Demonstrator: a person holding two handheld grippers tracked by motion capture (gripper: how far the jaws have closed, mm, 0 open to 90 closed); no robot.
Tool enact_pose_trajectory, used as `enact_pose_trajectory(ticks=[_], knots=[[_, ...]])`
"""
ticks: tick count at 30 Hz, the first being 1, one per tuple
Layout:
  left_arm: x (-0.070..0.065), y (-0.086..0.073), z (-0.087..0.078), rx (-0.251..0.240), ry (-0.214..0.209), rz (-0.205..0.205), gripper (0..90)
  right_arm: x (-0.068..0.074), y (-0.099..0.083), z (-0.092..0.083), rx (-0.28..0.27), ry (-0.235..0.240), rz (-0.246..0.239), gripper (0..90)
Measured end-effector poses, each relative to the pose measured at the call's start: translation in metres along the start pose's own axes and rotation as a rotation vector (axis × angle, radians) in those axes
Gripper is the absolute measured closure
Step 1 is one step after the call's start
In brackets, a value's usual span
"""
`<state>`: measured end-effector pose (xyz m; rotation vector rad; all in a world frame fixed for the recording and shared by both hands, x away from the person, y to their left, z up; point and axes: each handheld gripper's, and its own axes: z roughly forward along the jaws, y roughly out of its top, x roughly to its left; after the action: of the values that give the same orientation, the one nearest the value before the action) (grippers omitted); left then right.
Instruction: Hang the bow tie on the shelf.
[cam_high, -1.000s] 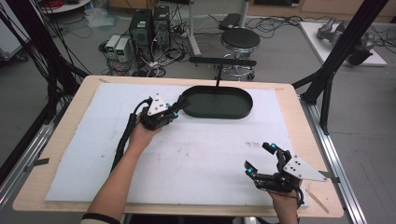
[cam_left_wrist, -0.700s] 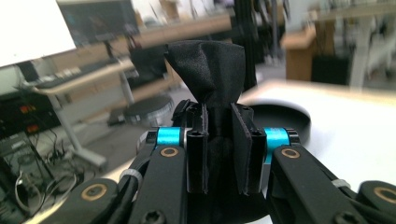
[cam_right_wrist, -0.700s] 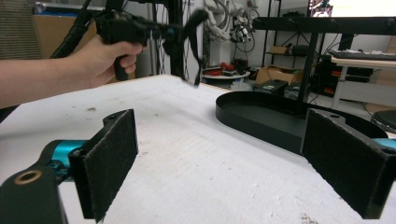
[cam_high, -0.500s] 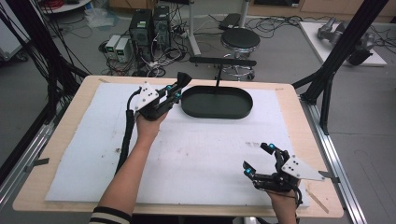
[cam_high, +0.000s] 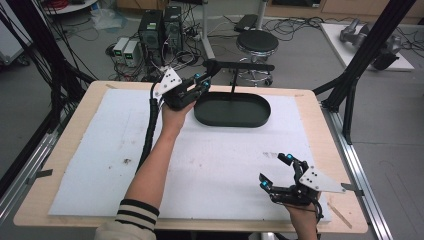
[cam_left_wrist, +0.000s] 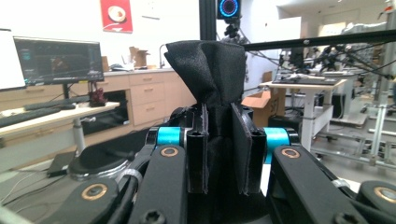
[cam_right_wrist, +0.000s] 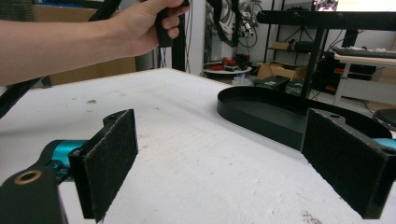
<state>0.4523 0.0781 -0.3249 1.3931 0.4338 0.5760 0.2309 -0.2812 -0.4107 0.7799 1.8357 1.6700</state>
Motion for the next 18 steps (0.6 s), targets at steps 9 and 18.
enact_pose_trajectory(ticks=[9,18], knots=[[0.013,0.006,0.024,-0.013,-0.003,0.001,76.8,-0.002,0.001,0.000,-0.011,0.011,0.000,10.3],[0.024,0.004,0.043,-0.015,-0.034,-0.027,76.8,-0.008,0.001,-0.001,-0.022,0.006,0.009,10.3]])
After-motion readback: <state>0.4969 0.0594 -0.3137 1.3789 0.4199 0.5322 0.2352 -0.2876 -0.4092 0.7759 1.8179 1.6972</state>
